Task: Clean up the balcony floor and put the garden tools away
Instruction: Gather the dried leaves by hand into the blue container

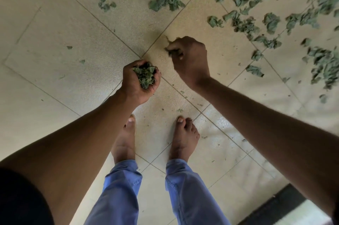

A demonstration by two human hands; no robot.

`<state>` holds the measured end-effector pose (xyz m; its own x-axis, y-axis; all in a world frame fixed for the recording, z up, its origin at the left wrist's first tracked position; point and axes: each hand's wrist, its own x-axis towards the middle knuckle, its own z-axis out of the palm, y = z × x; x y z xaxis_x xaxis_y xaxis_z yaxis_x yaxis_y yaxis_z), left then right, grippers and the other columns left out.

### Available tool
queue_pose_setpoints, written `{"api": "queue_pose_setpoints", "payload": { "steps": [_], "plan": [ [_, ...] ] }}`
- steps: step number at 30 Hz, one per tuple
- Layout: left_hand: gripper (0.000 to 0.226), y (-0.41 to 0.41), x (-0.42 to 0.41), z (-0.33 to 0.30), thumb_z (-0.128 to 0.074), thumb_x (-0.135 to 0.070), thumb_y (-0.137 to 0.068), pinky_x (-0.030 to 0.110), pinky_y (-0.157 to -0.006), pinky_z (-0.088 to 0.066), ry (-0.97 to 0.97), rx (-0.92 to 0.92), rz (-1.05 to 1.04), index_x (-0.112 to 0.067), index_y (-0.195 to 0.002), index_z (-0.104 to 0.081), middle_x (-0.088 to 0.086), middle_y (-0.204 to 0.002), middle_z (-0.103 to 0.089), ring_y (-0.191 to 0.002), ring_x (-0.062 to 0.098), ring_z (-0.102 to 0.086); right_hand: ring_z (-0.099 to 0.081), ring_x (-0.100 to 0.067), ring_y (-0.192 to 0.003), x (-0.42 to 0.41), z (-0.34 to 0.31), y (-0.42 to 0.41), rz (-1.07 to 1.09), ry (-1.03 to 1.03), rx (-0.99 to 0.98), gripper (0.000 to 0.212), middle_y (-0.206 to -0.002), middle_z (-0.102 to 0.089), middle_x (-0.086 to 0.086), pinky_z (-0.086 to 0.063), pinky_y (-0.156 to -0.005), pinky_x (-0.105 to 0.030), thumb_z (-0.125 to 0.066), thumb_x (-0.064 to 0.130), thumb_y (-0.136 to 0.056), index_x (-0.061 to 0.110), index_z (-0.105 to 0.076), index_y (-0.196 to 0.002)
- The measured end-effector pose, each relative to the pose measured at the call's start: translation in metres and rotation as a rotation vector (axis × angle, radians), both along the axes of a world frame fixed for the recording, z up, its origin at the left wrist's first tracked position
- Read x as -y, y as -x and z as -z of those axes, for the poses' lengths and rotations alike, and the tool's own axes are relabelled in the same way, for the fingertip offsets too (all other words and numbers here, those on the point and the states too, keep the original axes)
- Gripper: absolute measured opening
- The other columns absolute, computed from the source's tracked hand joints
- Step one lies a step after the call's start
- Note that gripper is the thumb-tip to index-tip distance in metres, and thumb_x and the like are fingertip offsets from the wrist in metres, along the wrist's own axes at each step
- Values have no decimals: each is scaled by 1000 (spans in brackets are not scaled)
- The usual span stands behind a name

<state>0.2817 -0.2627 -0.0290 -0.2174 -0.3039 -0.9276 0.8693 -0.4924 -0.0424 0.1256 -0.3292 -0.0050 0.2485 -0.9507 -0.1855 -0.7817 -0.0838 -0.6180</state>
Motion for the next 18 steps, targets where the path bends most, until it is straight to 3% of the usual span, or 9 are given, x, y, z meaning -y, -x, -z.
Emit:
{"api": "queue_pose_setpoints", "payload": {
  "steps": [3,5,7,11,15,18],
  "plan": [
    [29,-5,5,-23,-47,-23,-96,29,-64,-61,60,46,-26,-10,-80,-68,9,-83,-69,-76,21,-69,-66,-7,-78,-31,-60,-27,3,-41,229,22,-92,-74,0,-58,-70,-24,-69,-4,-84,12,-79,-97],
    [48,-8,8,-42,-40,-23,-100,24,-55,-57,111,77,-24,-11,-59,-64,8,-64,-65,-60,21,-68,-67,-12,-76,-50,-88,-44,-47,-102,254,24,-91,-73,-3,-59,-67,-30,-69,-3,-82,12,-78,-98],
    [58,-13,8,-58,-34,-25,-103,19,-54,-50,115,83,-19,-14,-50,-56,4,-54,-56,-52,21,-60,-67,-15,-71,-59,-104,-59,-77,-96,166,19,-85,-73,-2,-57,-61,-33,-67,-1,-85,11,-76,-95],
    [36,-28,10,-101,-49,-31,-85,30,-65,-38,130,128,9,-16,-53,-57,3,-60,-50,-61,21,-49,-66,-19,-68,-54,-130,-87,-51,-53,-50,7,-78,-72,1,-54,-56,-28,-67,9,-91,16,-70,-92],
    [38,-49,27,-144,-46,-26,-90,29,-67,-43,74,170,-77,-13,-56,-58,3,-60,-55,-61,20,-56,-55,-21,-81,-44,-164,-110,-109,-17,-203,3,-86,-63,0,-50,-52,-31,-72,18,-90,17,-71,-87],
    [47,-66,30,-164,-40,-26,-100,24,-60,-48,33,252,-53,-13,-57,-54,2,-55,-55,-52,18,-57,-55,-20,-79,-32,-187,-122,-215,6,-156,6,-84,-61,-1,-51,-52,-31,-66,15,-90,14,-72,-90]
  ]
}}
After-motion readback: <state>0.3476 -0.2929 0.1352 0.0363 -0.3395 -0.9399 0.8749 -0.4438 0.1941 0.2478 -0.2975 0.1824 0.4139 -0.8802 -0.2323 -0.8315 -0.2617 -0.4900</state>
